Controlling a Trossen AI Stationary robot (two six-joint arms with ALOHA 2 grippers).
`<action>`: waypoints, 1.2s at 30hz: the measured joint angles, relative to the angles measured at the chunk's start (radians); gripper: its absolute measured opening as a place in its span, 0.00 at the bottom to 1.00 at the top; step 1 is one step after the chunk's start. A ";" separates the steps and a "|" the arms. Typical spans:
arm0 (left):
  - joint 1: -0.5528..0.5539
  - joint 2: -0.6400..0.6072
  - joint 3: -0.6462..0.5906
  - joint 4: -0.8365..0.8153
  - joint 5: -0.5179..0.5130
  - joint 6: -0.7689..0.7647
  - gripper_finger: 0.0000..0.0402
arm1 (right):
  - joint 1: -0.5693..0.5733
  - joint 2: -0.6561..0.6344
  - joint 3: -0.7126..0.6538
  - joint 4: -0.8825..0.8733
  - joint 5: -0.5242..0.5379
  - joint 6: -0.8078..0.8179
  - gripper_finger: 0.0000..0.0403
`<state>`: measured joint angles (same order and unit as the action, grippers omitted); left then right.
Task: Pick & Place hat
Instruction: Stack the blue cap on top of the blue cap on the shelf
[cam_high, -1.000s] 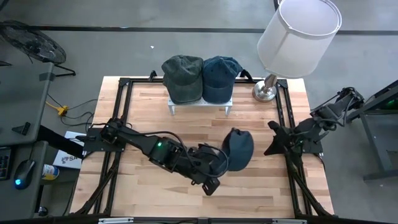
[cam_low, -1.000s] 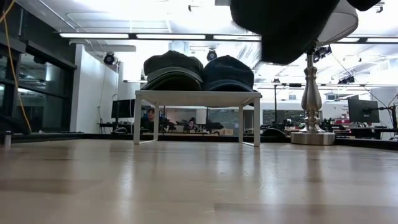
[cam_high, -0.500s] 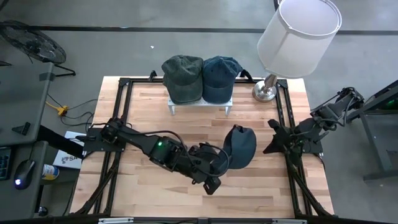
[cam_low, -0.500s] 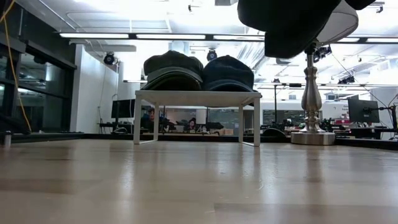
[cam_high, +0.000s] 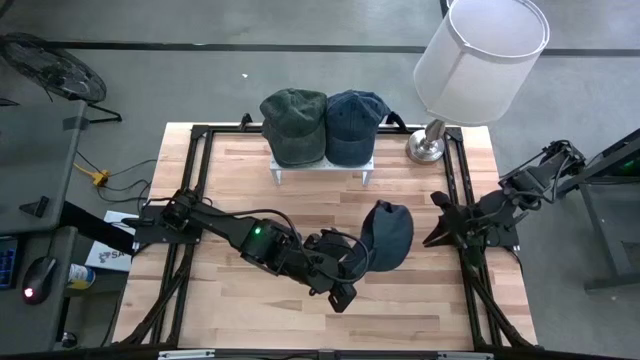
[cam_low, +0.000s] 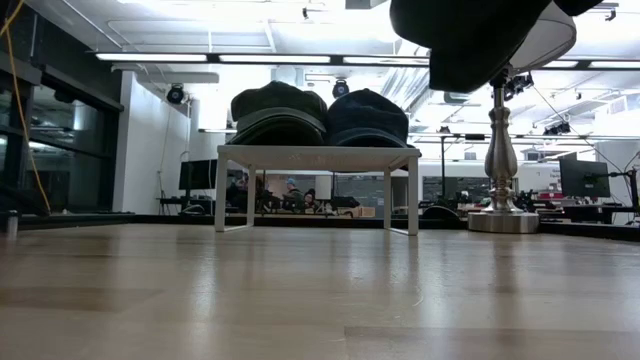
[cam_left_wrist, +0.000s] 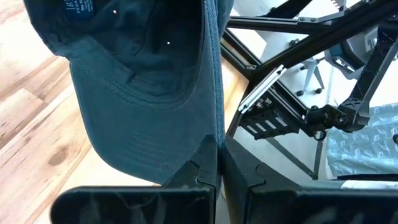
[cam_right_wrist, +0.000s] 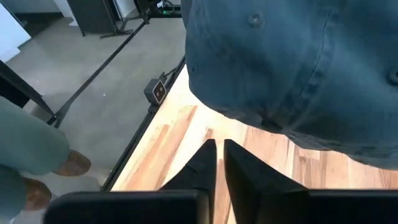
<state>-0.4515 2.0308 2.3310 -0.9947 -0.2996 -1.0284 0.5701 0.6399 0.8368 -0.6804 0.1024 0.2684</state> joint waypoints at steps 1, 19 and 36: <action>0.000 0.000 0.000 0.000 0.000 0.000 0.00 | 0.000 0.000 0.000 -0.006 0.000 0.000 0.08; 0.001 0.000 0.000 0.016 -0.031 -0.025 0.00 | 0.000 -0.096 0.000 -0.152 0.003 0.041 0.45; 0.001 0.000 0.000 0.081 -0.061 0.003 0.00 | 0.000 -0.118 0.000 -0.197 0.028 -0.012 0.46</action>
<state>-0.4507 2.0312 2.3306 -0.9141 -0.3606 -1.0251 0.5701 0.5217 0.8368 -0.8775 0.1304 0.2568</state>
